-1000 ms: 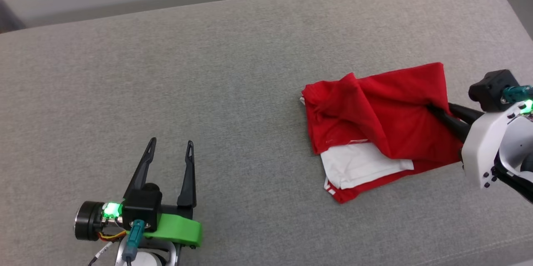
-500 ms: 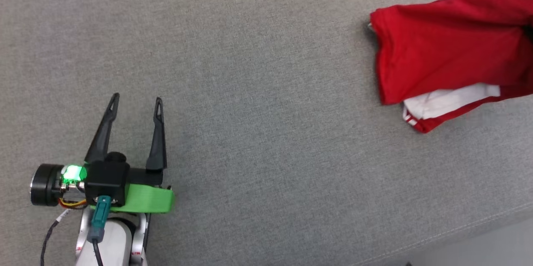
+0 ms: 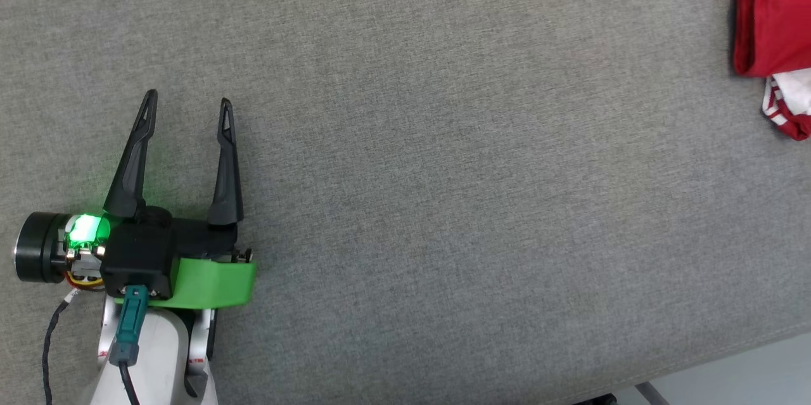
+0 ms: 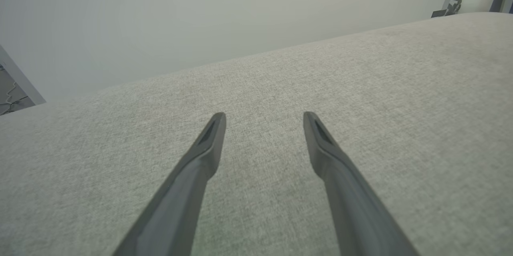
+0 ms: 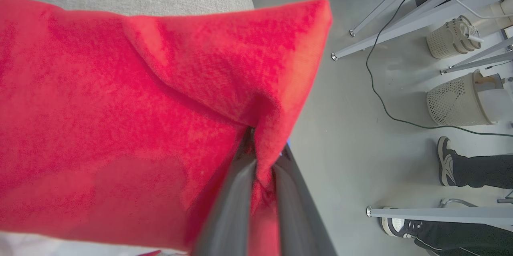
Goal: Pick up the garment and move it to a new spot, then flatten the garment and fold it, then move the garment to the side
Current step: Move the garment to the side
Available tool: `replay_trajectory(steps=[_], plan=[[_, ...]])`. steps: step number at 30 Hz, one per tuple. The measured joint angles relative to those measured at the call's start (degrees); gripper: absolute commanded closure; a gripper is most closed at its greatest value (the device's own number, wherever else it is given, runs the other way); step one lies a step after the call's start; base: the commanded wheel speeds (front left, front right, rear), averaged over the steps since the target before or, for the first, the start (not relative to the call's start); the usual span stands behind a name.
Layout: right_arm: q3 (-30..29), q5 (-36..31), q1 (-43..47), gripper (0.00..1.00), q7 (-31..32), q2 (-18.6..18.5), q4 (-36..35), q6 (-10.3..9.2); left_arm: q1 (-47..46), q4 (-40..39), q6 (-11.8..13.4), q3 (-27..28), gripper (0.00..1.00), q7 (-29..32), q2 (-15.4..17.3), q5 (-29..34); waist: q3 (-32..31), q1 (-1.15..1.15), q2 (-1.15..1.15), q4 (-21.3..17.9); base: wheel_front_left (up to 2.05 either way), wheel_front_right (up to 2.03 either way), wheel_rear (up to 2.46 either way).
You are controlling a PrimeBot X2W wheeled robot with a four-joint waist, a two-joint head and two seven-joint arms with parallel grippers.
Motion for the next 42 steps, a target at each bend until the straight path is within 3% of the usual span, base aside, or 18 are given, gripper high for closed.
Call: replay_trajectory(steps=[2, 3, 12, 21, 26, 33, 37, 42], plan=[[-0.71, -0.74, -0.92, 1.00, -0.38, 0.40, 1.94, 0.00, -0.20, -0.47, 0.20, -0.30, 0.00, 0.00, -0.01, 0.00, 0.63, 0.00, 0.00, 0.49, 0.00, 0.00, 0.00], [-2.09, -3.28, -2.37, 0.00, -1.93, 2.03, 5.69, 0.00, -0.19, -0.75, 1.02, -0.76, 0.00, 0.00, -0.03, 0.00, 0.92, 0.00, 0.00, 1.40, 0.00, 0.00, 0.00], [-4.66, -9.54, -2.56, 0.00, -10.71, 3.76, 7.98, 0.00, 0.75, 1.05, 2.04, -1.59, 0.00, 0.01, -0.80, -0.24, -3.53, 0.00, 0.00, 1.85, 0.00, 0.00, 0.00], [-16.28, -15.22, 2.28, 0.00, -26.22, 8.32, 0.71, -0.01, 5.56, 3.45, 2.86, -2.24, 0.00, 0.00, -3.32, -2.41, -11.28, -0.01, 0.00, 3.14, 0.00, 0.00, 0.00], [-22.95, -21.86, 9.37, 0.00, -27.71, 16.83, -11.91, -0.01, 7.90, 4.64, 2.97, -2.08, 0.00, 0.00, -4.24, -2.79, -15.63, -0.01, 0.00, 4.86, 0.00, 0.00, 0.00], [-23.92, -25.63, 19.82, 0.00, -28.00, 28.37, -30.51, -0.01, 8.98, 6.32, 2.78, -1.47, 0.00, 0.01, -5.50, -3.63, -20.00, -0.02, 0.00, 8.83, 0.00, 0.00, 0.00], [-21.87, -27.62, 25.55, 0.00, -28.11, 32.57, -35.68, -0.01, 9.28, 7.62, 1.97, -1.05, 0.00, 0.01, -5.98, -3.83, -22.22, -0.01, 0.00, 11.08, 0.00, 0.00, 0.00], [-18.55, -27.99, 32.18, 0.00, -28.14, 36.23, -36.87, -0.01, 9.83, 8.95, 1.35, -0.05, 0.00, 0.01, -6.52, -4.31, -24.84, -0.01, 0.00, 13.27, 0.00, 0.00, 0.00]])
